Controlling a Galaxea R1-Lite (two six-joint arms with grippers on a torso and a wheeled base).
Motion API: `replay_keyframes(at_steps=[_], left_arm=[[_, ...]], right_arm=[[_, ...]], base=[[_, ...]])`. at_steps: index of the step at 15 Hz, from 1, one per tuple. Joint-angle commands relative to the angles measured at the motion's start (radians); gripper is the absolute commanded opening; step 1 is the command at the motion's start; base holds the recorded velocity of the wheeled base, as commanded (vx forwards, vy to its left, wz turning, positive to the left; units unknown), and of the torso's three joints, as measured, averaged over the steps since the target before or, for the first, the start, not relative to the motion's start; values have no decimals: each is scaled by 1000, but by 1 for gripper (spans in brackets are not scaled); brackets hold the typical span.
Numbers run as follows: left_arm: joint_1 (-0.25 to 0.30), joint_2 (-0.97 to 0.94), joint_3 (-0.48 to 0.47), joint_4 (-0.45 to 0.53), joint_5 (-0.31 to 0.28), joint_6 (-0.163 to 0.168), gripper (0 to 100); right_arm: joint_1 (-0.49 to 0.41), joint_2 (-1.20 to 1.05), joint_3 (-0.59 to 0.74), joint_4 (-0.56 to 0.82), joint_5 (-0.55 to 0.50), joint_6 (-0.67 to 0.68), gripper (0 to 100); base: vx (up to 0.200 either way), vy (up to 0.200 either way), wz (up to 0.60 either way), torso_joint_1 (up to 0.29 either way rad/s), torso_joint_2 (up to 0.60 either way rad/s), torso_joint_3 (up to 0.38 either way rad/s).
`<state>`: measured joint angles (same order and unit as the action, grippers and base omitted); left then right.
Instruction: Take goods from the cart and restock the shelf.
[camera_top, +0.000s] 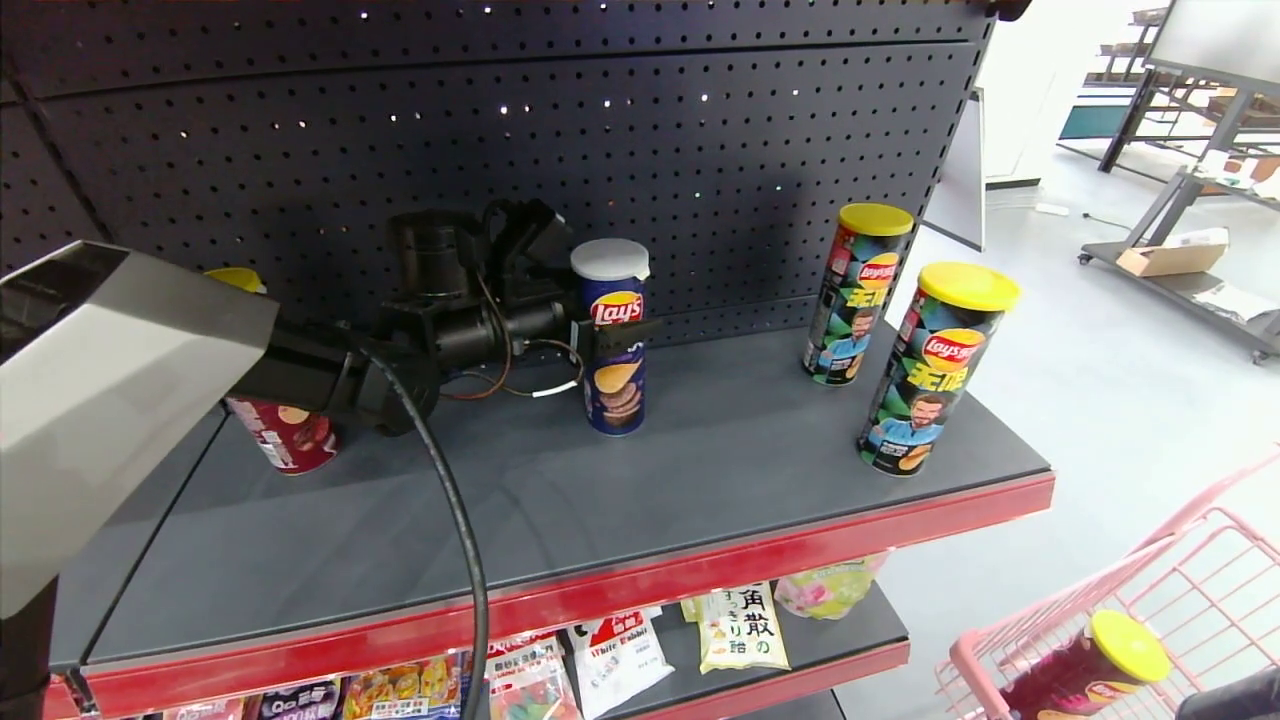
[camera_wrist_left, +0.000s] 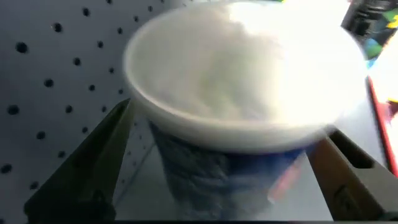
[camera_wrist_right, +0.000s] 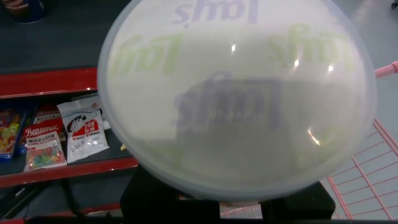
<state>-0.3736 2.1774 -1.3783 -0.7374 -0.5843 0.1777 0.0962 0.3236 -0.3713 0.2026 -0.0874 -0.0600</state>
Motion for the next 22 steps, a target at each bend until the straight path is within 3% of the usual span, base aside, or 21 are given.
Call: replay_keyframes(at_steps=[1, 6, 11, 15, 18, 22], left_arm=[[-4, 27, -38, -3, 14, 0, 0], [-13, 10, -31, 6, 9, -37, 0], [-10, -225, 269, 6, -46, -44, 0], [-11, -409, 476, 4, -57, -46, 0], [-16, -450, 565, -3, -72, -46, 0], [-22, -396, 662, -207, -80, -49, 0]], right_arm=[[0, 3, 0, 0, 0, 0, 0], [0, 12, -1, 0, 0, 0, 0], [0, 18, -8, -2, 3, 0, 0], [2, 20, -9, -2, 6, 0, 0], [4, 26, -11, -2, 8, 0, 0], [4, 31, -15, -2, 8, 0, 0]], base=[[0, 0, 0, 0, 0, 0], [0, 0, 0, 0, 0, 0], [0, 0, 0, 0, 0, 0], [0, 0, 0, 0, 0, 0], [0, 0, 0, 0, 0, 0], [0, 0, 0, 0, 0, 0]])
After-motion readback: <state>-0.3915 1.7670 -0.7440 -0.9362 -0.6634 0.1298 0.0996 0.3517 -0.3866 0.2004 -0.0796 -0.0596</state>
